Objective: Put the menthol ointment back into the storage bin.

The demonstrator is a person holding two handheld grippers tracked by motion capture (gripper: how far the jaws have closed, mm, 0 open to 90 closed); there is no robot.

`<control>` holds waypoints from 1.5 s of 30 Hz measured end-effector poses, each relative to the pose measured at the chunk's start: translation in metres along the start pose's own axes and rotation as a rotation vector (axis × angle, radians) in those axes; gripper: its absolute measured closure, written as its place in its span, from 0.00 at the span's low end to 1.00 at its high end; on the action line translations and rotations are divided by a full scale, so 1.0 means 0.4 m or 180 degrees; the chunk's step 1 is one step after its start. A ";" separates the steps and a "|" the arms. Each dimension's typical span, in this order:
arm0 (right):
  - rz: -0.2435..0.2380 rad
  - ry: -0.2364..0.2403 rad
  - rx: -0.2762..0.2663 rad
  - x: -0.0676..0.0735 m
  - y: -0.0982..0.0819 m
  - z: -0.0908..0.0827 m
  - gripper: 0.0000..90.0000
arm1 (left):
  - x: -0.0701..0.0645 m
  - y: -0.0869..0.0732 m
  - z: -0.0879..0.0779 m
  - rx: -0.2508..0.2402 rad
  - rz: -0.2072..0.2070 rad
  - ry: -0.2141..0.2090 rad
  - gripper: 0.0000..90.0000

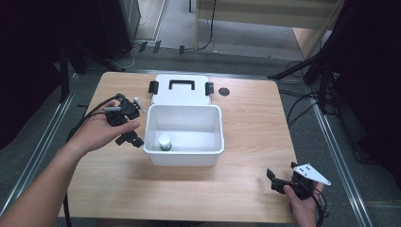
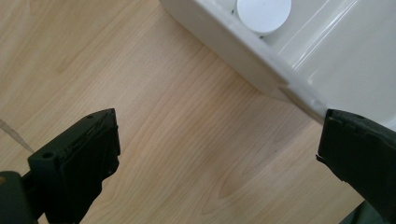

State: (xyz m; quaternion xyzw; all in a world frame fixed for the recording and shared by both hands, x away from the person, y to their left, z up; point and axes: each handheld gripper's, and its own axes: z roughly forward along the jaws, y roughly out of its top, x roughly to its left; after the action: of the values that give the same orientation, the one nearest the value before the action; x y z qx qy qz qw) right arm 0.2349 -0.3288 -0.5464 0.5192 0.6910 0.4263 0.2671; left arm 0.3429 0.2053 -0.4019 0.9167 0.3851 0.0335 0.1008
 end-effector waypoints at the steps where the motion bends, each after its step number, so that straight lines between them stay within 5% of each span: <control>1: -0.0002 -0.0001 0.0002 0.000 0.000 0.000 0.00 | 0.002 -0.005 0.002 -0.0008 -0.0014 0.0008 0.00; 21: -0.0026 -0.0046 0.0026 0.003 0.001 0.002 0.00 | 0.049 -0.166 0.105 -0.0051 -0.0388 0.0090 0.00; 29: -0.0030 -0.0051 0.0030 0.004 0.000 0.002 0.00 | 0.064 -0.249 0.134 -0.0505 -0.0779 0.0213 0.00; 36: -0.0032 -0.0064 0.0029 0.005 0.000 0.002 0.00 | 0.068 -0.338 0.170 -0.1064 -0.1183 0.0344 0.00; 45: -0.0030 -0.0075 0.0024 0.005 0.000 0.002 0.00 | 0.045 -0.443 0.190 -0.1784 -0.1419 0.0626 0.00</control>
State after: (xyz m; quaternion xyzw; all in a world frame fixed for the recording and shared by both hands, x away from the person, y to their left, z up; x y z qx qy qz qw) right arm 0.2348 -0.3266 -0.5465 0.5219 0.6918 0.4162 0.2753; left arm 0.2423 0.3273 -0.5137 0.7395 0.5590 0.2028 0.3153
